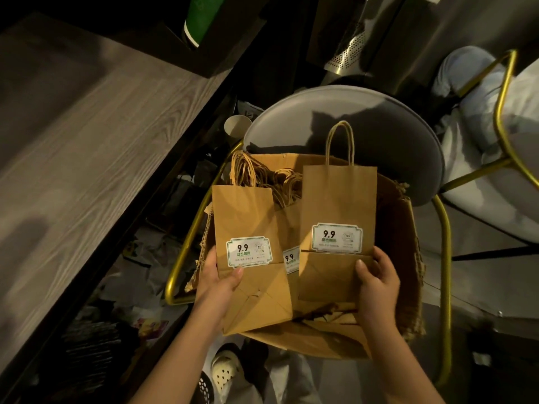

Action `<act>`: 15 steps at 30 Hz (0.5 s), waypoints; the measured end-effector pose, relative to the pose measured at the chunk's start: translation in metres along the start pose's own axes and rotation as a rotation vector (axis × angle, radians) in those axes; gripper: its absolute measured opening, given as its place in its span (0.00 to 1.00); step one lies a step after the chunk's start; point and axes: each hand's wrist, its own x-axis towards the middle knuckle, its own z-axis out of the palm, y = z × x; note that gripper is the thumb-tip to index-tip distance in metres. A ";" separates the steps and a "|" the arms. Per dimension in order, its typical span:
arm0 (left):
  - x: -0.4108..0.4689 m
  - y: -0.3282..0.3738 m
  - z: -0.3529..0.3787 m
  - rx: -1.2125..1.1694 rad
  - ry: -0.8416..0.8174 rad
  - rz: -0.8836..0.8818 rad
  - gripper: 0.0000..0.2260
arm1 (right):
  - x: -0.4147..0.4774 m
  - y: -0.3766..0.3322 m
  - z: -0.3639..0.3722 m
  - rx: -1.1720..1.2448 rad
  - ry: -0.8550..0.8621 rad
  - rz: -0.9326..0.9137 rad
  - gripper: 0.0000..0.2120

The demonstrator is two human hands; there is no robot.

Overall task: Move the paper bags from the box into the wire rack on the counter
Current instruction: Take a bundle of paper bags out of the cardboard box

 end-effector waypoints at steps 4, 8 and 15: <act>-0.003 0.001 0.006 -0.036 -0.018 -0.031 0.27 | -0.003 -0.001 0.006 0.039 -0.186 0.161 0.21; -0.009 0.004 0.013 -0.057 -0.062 -0.022 0.24 | -0.011 -0.004 0.025 -0.075 -0.332 0.195 0.16; -0.007 0.006 0.014 -0.081 -0.065 0.002 0.25 | -0.003 -0.010 0.022 -0.079 -0.417 0.309 0.14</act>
